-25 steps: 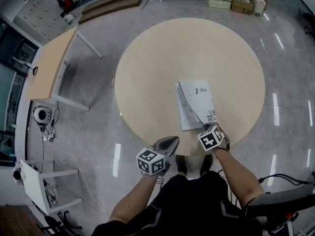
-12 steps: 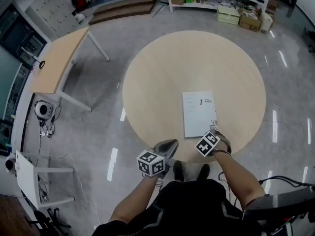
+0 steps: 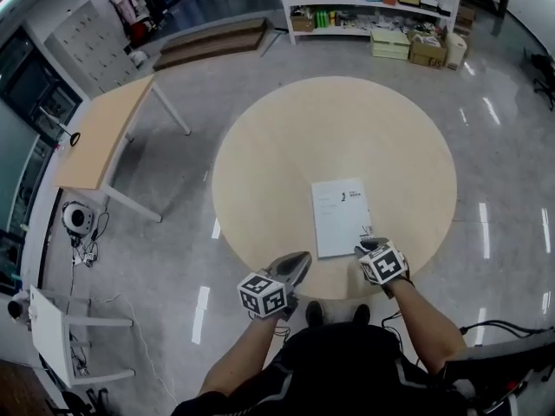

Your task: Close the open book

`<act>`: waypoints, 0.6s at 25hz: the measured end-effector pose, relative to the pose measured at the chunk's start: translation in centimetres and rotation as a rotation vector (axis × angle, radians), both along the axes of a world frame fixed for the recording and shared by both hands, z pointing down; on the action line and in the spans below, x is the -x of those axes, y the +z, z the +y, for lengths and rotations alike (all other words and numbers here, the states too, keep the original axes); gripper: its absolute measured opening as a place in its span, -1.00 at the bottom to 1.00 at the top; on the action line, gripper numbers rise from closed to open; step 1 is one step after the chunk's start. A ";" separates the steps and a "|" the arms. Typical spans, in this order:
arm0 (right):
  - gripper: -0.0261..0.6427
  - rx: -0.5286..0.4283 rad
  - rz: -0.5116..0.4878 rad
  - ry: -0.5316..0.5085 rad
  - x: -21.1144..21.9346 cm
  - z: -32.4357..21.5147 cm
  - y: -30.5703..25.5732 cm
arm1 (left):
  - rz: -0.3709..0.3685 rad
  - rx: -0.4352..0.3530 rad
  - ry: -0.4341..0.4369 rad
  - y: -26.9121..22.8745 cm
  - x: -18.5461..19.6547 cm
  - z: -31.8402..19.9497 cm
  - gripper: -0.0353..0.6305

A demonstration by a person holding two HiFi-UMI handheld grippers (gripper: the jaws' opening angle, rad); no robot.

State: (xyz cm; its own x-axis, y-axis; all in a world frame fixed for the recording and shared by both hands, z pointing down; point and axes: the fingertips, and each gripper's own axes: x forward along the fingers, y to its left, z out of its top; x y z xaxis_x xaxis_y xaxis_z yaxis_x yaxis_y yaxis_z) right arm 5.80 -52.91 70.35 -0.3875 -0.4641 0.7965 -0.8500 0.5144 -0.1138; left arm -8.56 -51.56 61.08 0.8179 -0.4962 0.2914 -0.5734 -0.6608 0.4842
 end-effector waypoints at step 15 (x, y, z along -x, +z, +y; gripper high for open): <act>-0.92 -0.558 -0.447 0.233 -9.9 0.1 -22.5 | 0.059 -0.230 0.051 -9.8 -5.4 -1.5 -0.90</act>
